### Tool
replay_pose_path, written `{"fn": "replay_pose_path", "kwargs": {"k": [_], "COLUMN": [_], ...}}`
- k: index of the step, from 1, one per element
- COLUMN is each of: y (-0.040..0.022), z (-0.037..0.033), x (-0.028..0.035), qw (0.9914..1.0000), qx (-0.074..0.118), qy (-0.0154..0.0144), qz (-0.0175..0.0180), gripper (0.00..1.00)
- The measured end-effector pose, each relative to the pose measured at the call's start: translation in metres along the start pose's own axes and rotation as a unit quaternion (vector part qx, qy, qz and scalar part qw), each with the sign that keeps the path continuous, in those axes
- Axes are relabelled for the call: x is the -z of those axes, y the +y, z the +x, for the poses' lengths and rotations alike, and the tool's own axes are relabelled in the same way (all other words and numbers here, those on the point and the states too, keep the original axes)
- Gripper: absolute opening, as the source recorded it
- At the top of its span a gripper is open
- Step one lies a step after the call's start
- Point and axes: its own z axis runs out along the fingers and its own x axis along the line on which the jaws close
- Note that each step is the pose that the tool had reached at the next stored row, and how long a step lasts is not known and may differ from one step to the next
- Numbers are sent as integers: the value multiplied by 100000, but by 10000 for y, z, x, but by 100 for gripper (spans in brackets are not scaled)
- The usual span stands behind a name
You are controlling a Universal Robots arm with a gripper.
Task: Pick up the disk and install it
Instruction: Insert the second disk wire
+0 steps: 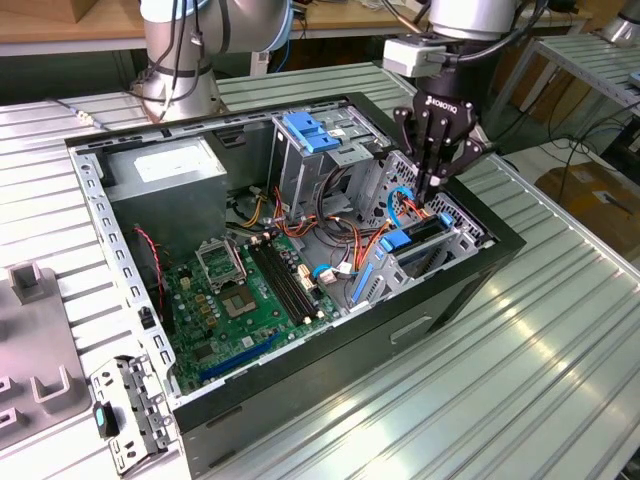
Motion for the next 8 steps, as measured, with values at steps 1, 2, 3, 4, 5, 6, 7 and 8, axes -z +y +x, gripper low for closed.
{"fn": "replay_pose_path", "kwargs": {"k": [1, 2, 3, 4, 5, 6, 7, 8], "y": [0, 0, -1, 0, 0, 0, 0, 0], "z": [0, 0, 0, 0, 0, 0, 0, 0], "x": [-1, 0, -1, -1, -1, 0, -1, -1], "qw": [100000, 100000, 100000, 100000, 100000, 100000, 100000, 100000], "qx": [2, 5, 44, 78, 82, 85, 88, 93], "qy": [-11, -11, -10, -8, -10, -8, -11, -10], "qz": [5, 7, 27, 45, 46, 49, 49, 53], "gripper": [16, 16, 16, 16, 16, 16, 16, 16]}}
